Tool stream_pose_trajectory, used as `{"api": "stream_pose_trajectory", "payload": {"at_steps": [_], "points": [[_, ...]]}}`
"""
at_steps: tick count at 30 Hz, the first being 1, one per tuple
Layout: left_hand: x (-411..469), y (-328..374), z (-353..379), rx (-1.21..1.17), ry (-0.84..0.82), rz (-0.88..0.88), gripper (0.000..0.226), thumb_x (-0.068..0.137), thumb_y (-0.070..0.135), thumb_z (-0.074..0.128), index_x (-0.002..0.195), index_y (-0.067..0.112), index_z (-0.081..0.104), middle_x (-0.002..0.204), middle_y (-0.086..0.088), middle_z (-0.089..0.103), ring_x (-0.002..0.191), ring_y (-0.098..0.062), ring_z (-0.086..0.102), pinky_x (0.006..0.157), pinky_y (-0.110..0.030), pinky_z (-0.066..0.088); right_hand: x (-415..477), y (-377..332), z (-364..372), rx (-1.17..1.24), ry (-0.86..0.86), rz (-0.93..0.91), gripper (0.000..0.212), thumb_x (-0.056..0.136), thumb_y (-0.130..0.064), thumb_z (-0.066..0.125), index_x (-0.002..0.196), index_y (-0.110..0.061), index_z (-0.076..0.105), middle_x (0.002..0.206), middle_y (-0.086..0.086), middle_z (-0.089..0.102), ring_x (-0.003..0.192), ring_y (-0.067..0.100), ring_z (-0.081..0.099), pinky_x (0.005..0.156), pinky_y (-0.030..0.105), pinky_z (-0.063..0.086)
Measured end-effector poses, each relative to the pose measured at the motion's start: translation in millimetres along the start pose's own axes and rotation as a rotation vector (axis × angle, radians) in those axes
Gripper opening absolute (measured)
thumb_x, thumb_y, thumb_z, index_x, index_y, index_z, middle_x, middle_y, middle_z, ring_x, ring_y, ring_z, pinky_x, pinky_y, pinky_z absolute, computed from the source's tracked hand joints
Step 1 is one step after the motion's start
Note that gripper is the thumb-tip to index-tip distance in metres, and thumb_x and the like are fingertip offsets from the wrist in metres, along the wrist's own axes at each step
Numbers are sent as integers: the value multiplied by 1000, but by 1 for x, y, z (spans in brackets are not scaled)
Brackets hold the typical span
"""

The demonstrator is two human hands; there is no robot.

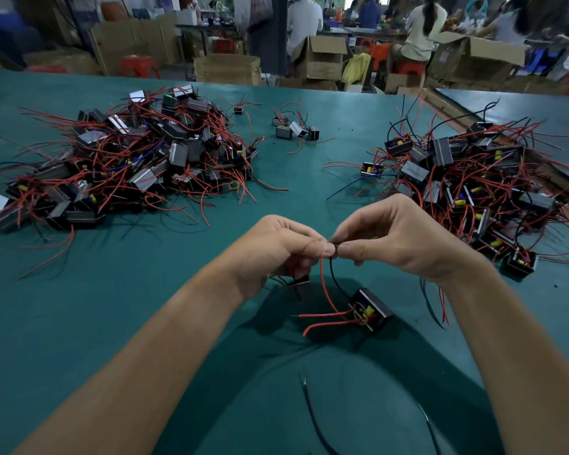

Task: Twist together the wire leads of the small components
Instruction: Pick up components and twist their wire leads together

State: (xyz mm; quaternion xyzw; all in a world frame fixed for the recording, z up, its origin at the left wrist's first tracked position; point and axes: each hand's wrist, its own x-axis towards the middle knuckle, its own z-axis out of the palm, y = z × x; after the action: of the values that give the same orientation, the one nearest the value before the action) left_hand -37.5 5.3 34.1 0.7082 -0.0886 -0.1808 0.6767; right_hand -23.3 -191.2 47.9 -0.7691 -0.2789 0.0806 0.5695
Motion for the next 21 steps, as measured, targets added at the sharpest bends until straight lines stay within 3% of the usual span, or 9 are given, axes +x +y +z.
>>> {"api": "stream_pose_trajectory", "payload": {"at_steps": [5, 9, 14, 17, 18, 20, 21], "points": [[3, -3, -4, -43, -12, -97, 22, 80, 1, 66, 61, 9, 72, 46, 2, 46, 41, -9, 38, 43, -17, 32, 2, 3, 1, -146, 16, -38, 18, 77, -4, 78, 73, -21, 77, 61, 2, 69, 54, 10, 59, 55, 21, 51], [5, -4, -5, -47, 36, -128, 9, 74, 5, 70, 65, 7, 72, 47, 2, 47, 42, -9, 39, 47, -19, 27, 3, 4, 4, -201, 27, -43, 12, 82, -3, 75, 77, -14, 76, 62, -1, 69, 55, 8, 58, 56, 23, 50], [6, -5, -6, -120, 31, -173, 25, 79, 1, 66, 55, 10, 70, 45, 5, 45, 39, -6, 37, 41, -15, 33, 1, 2, 4, -228, -3, -30, 11, 73, -11, 84, 80, -16, 77, 74, 3, 75, 68, 13, 67, 68, 38, 56], [5, -3, -5, -41, 51, -162, 4, 67, 10, 73, 67, 7, 70, 45, 5, 46, 40, -7, 39, 63, -26, 14, 3, 4, 5, -240, 35, -35, 7, 78, -10, 80, 76, -16, 78, 66, 3, 72, 58, 10, 59, 57, 31, 49], [3, -2, -4, -13, 57, -161, 9, 65, 13, 74, 70, 6, 71, 45, 5, 47, 39, -7, 40, 67, -33, 10, 4, 4, 6, -233, 42, -25, 8, 80, -8, 78, 75, -14, 77, 64, 4, 71, 56, 10, 57, 55, 29, 47], [2, -2, -5, 32, 48, -145, 4, 71, 9, 75, 68, 9, 73, 46, 4, 49, 38, -6, 41, 56, -24, 16, 4, 5, 7, -214, 44, 9, 11, 83, -5, 75, 73, -10, 76, 62, 5, 70, 53, 10, 57, 53, 24, 48], [3, -4, -5, 65, 48, -108, 12, 76, 6, 74, 64, 11, 74, 47, 3, 50, 38, -5, 41, 48, -17, 24, 4, 4, 7, -195, 34, 44, 12, 84, -5, 73, 73, -10, 75, 61, 4, 69, 52, 9, 57, 53, 22, 48]]}}
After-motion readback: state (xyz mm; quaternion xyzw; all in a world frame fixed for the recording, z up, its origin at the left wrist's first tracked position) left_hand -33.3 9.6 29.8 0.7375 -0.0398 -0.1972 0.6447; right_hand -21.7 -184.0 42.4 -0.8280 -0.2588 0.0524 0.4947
